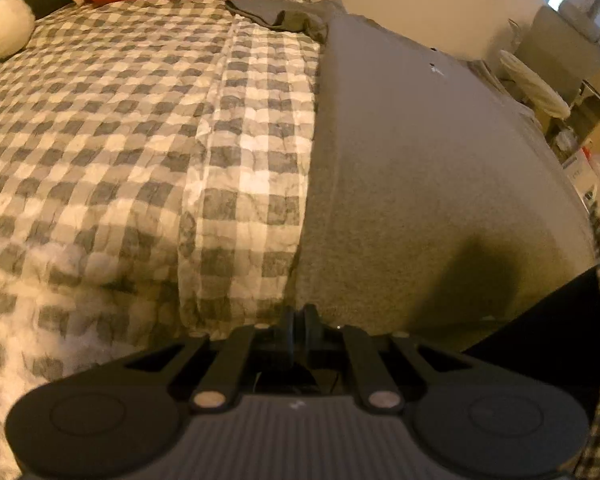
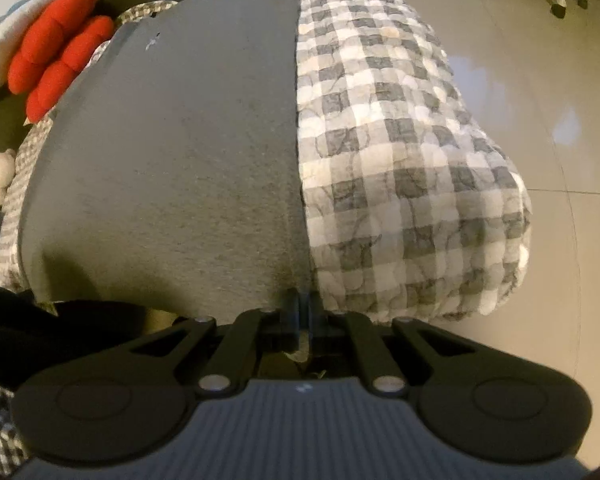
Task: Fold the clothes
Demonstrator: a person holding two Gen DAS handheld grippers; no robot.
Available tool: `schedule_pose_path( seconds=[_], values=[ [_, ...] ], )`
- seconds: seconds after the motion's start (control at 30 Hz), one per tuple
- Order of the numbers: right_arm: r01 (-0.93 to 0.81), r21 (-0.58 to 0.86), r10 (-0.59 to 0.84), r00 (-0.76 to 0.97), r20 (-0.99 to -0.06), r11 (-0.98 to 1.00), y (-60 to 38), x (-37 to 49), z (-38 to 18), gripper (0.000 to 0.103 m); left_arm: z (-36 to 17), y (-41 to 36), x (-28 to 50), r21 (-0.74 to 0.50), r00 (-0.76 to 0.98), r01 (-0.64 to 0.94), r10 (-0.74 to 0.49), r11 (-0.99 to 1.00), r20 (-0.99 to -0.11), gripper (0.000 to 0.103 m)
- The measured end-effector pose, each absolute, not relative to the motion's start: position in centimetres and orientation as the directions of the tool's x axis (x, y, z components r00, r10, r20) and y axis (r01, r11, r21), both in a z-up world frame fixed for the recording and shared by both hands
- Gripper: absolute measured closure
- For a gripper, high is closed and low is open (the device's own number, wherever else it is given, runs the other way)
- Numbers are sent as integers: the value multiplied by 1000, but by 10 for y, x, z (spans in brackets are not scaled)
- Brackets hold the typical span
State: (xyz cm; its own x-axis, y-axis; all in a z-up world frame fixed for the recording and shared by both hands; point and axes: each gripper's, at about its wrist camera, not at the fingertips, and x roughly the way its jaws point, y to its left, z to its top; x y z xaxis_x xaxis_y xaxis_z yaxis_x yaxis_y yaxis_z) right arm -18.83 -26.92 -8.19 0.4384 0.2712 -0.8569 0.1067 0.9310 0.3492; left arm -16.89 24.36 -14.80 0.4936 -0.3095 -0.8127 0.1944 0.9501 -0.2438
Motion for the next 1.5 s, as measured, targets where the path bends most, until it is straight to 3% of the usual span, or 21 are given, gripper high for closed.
schedule_pose_path(
  seconds=[0.13,0.2,0.23,0.27,0.47,0.67,1.1,1.5],
  values=[
    [89,346,278,430,-859,934,-273,-183,-77,87,-133,257,-162,-232,508,168,-286,958,-813,85],
    [86,338,270,436,-859,937,-276,-182,-69,69,-121,262,-156,-216,536,154,-265,964,-801,73],
    [87,335,264,446,-856,938,-278,-182,-64,56,-113,263,-152,-214,551,152,-262,965,-792,72],
    [88,330,256,460,-850,940,-279,-181,-57,53,-105,264,-147,-212,566,150,-259,966,-783,72],
    [110,330,233,508,-829,937,-290,-155,-34,53,-55,230,-100,-210,635,216,-301,954,-711,60],
    [118,362,234,574,-785,925,-289,-105,-24,53,-28,161,-45,-173,645,346,-368,922,-670,54],
    [136,484,255,712,-654,864,-339,18,-41,53,-81,-45,74,-140,579,561,-507,816,-639,55],
    [123,518,227,797,-560,847,-374,81,-65,53,-128,-127,137,-146,595,597,-557,789,-579,58]
  ],
)
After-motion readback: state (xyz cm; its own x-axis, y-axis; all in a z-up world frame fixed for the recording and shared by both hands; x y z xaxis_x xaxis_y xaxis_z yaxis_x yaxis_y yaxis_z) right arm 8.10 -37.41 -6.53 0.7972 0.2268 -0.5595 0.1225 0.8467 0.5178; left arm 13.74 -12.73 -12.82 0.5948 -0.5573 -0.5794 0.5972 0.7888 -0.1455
